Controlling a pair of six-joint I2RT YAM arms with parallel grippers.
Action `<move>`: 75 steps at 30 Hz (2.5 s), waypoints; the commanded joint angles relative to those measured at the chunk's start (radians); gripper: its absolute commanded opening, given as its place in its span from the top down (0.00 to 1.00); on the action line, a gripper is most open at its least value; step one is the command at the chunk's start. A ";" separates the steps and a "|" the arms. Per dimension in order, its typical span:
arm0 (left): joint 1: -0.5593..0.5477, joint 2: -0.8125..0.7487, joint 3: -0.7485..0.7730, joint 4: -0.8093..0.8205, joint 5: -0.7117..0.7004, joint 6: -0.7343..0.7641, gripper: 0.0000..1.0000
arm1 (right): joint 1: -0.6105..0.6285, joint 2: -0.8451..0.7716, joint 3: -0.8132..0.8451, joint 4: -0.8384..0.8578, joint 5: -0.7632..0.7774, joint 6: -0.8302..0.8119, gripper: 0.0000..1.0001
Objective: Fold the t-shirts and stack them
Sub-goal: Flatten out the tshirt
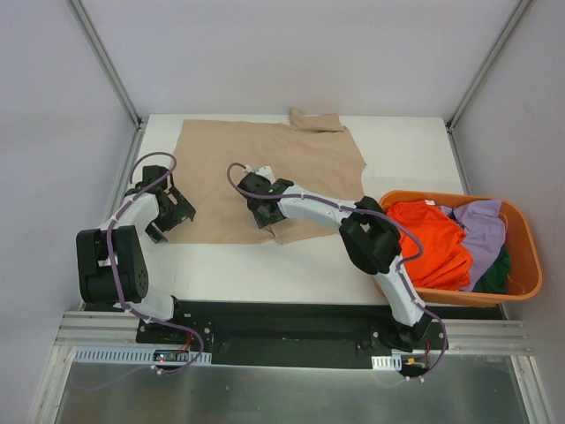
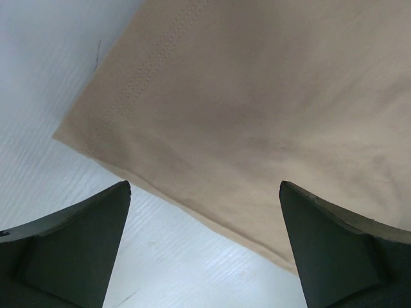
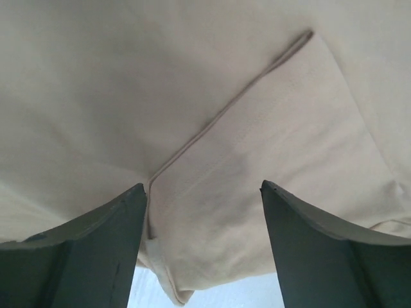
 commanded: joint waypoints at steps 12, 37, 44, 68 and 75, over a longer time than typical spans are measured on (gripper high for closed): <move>-0.006 0.014 -0.039 0.004 -0.117 -0.003 0.01 | 0.031 -0.246 -0.288 0.128 0.096 0.209 1.00; -0.007 -0.053 -0.061 0.004 -0.109 -0.012 0.01 | 0.103 -0.376 -0.411 0.317 0.069 0.179 0.53; -0.006 -0.053 -0.061 0.009 -0.112 -0.012 0.01 | 0.017 -0.208 -0.254 0.257 0.009 0.162 0.41; -0.007 -0.072 -0.067 0.004 -0.161 -0.015 0.01 | 0.209 -0.590 -0.841 0.429 0.267 0.732 0.99; -0.006 -0.081 -0.071 0.002 -0.160 -0.017 0.01 | 0.456 -0.641 -0.960 0.336 0.497 1.073 0.90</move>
